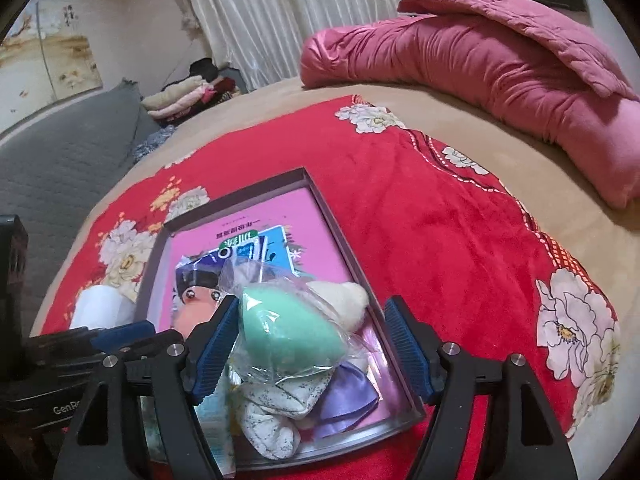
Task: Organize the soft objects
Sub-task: 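Lower the pink sponge into the tray and open left tool while right tool releases the green egg sponge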
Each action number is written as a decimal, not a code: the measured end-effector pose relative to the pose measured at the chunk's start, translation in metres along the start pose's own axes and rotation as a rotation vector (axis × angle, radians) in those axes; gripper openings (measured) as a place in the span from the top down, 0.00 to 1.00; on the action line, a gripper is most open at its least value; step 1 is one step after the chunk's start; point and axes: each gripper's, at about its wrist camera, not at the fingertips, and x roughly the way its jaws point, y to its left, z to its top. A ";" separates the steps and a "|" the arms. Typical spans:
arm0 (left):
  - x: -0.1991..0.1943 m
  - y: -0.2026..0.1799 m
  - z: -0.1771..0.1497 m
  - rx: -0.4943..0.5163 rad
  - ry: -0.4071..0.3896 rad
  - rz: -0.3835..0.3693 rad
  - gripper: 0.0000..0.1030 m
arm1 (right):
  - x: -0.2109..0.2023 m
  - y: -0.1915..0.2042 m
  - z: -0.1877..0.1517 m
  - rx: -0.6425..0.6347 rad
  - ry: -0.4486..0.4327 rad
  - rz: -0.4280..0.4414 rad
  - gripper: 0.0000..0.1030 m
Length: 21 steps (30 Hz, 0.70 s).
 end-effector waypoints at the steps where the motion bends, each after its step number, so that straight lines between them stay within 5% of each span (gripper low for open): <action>1: -0.001 0.000 0.000 -0.001 -0.001 -0.001 0.58 | 0.001 -0.001 -0.001 0.000 0.006 -0.003 0.27; 5: -0.005 -0.002 0.001 -0.004 -0.005 -0.008 0.58 | 0.008 0.002 -0.002 -0.014 0.050 -0.004 0.27; 14: -0.021 -0.006 0.004 0.001 -0.034 -0.018 0.58 | -0.009 0.018 -0.005 -0.081 0.003 0.007 0.27; 21: -0.037 -0.007 0.003 0.000 -0.063 -0.026 0.49 | -0.022 0.021 -0.006 -0.073 -0.014 0.002 0.27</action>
